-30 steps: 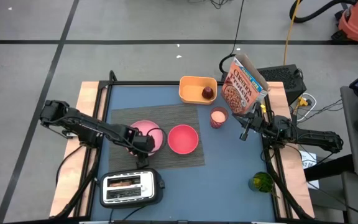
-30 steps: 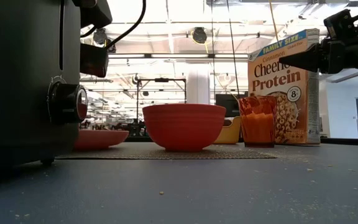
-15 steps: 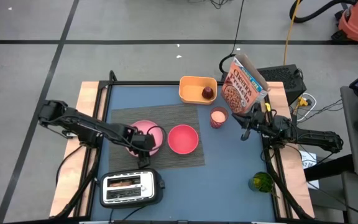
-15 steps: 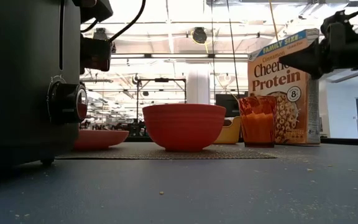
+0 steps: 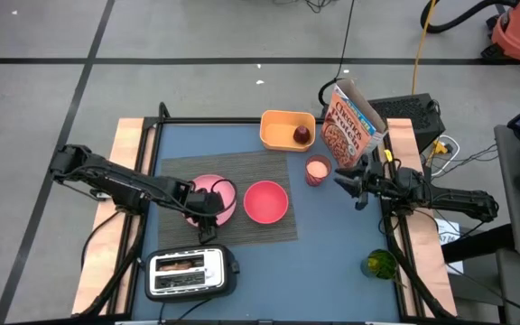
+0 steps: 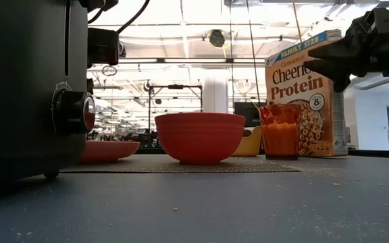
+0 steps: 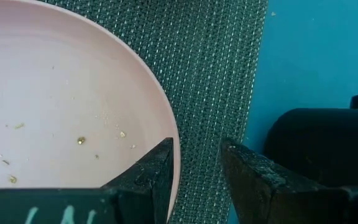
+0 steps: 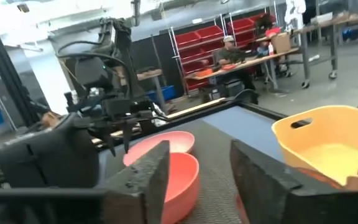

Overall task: Arrange a breakfast setting
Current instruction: Pour the cereal into the dark pink bowl

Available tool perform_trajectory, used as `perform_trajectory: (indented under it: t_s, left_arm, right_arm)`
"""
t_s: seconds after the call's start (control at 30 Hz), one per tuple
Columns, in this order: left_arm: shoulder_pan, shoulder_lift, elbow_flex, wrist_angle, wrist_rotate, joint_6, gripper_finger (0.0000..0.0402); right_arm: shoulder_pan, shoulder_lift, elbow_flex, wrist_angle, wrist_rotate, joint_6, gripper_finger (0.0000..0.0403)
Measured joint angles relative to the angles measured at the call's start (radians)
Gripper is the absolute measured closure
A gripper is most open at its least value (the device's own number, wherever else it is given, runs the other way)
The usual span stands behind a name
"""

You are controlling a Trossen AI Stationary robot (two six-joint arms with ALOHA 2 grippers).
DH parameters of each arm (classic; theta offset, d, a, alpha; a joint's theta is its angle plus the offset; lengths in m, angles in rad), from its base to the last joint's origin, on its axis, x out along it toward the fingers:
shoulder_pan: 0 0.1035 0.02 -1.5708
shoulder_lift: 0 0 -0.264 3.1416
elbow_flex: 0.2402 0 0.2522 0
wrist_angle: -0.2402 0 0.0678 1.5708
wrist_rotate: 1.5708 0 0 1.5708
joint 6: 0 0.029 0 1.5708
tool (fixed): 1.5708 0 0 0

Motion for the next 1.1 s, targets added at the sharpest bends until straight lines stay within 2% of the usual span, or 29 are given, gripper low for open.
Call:
perform_trajectory:
  t_s: [0.2, 0.33, 0.43, 0.67, 1.1]
  left_arm:
    - [0.000, 0.000, 0.000, 0.000, -0.016, -0.002, 0.0261]
    - [0.000, 0.000, 0.000, 0.000, -0.018, -0.007, 0.0261]
    - [0.000, 0.000, 0.000, 0.000, -0.018, -0.007, 0.0261]
    - [0.000, 0.000, 0.000, 0.009, -0.031, -0.032, 0.0261]
    - [0.000, 0.000, 0.001, 0.110, -0.035, -0.033, 0.0261]
  right_arm:
    - [0.000, 0.000, 0.000, 0.001, -0.064, 0.016, 0.0171]
    - [0.000, 0.000, 0.000, 0.008, -0.114, 0.086, 0.0155]
    - [0.000, 0.000, 0.000, 0.041, -0.157, 0.125, 0.0156]
    - [0.000, 0.001, 0.064, 0.081, -0.176, 0.115, 0.0171]
    - [0.000, 0.020, 0.332, 0.022, -0.170, -0.120, 0.0177]
